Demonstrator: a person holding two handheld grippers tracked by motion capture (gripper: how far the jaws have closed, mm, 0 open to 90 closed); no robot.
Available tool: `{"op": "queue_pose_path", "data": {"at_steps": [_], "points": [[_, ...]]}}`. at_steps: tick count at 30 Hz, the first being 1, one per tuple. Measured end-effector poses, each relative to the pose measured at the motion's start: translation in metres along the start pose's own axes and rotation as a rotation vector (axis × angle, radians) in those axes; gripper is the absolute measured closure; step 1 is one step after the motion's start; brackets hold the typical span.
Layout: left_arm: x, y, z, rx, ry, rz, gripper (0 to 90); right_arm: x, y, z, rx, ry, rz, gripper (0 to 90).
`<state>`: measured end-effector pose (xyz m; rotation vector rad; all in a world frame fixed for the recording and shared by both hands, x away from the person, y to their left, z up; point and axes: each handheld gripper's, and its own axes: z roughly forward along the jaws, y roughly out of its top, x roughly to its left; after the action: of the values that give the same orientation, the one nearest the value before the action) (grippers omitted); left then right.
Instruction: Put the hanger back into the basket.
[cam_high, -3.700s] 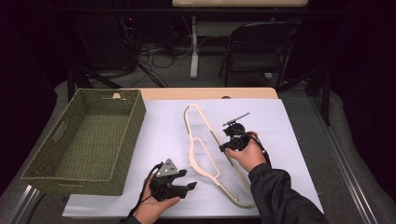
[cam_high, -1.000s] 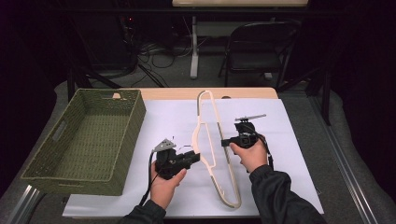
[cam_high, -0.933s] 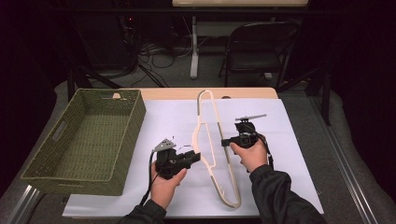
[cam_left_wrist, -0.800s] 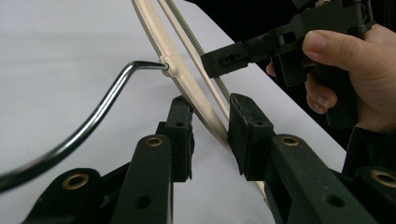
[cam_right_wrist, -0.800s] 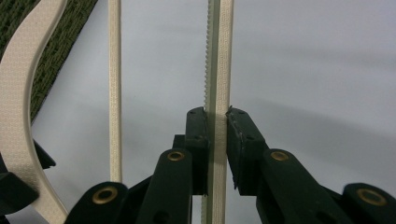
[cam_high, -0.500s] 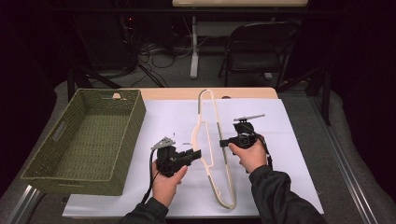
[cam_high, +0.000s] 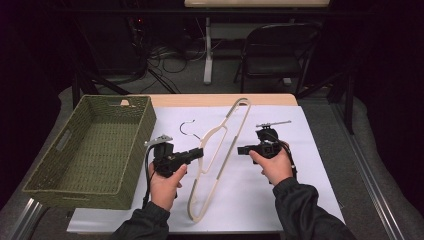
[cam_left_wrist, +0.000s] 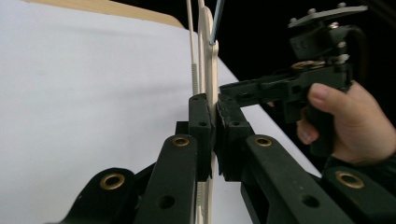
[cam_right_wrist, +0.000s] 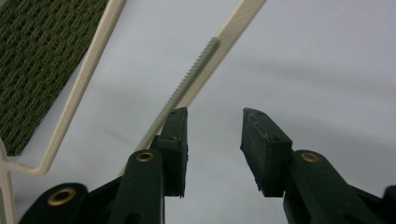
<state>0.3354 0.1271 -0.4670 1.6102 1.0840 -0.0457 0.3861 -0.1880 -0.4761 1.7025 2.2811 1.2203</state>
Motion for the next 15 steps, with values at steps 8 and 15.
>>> {"op": "queue_pose_path", "data": {"at_steps": [8, 15], "points": [[-0.001, 0.009, -0.008, 0.055, 0.034, 0.063, 86.3, -0.004, 0.002, -0.009, -0.014, -0.004, -0.005, 59.0], [-0.014, 0.014, -0.014, 0.158, 0.110, 0.253, 86.3, -0.003, 0.002, -0.019, -0.033, -0.021, -0.042, 58.2]]}}
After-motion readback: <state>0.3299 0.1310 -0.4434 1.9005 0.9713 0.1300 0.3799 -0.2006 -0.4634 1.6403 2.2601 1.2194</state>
